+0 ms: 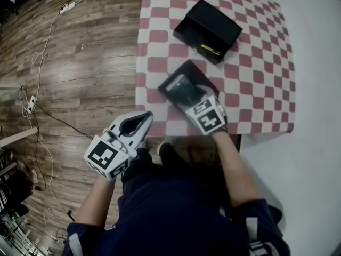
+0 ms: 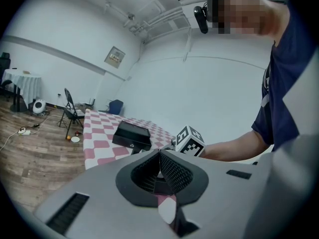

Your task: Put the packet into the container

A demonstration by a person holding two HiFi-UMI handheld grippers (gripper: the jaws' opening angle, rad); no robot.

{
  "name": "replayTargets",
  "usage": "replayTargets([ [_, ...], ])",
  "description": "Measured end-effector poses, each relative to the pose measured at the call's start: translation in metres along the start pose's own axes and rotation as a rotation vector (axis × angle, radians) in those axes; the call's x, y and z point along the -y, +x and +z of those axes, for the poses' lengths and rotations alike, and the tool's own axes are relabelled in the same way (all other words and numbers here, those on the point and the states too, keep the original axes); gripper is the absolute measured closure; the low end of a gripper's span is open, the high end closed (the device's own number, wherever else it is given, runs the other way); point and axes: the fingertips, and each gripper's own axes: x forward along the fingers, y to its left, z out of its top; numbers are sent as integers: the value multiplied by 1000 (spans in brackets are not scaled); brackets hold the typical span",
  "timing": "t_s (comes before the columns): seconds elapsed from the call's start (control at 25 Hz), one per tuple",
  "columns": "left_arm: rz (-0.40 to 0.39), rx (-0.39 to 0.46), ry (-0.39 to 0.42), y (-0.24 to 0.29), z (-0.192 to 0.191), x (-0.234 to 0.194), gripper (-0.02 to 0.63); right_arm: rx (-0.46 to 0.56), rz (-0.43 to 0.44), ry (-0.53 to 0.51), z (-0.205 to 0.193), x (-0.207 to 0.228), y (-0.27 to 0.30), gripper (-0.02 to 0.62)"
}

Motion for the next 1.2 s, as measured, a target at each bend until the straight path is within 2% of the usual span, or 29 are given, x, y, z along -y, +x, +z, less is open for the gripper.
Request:
replayTargets([
  [0.64, -13, 0, 14, -8, 0, -1, 578, 4, -51, 5, 0, 2, 0, 225],
  [1.0, -25, 3, 27, -13, 4, 8, 578, 95, -69, 63, 10, 1, -30, 225],
  [1.2, -41, -2, 53, -17, 9, 15, 579, 216, -73, 93, 19, -1, -62, 227],
])
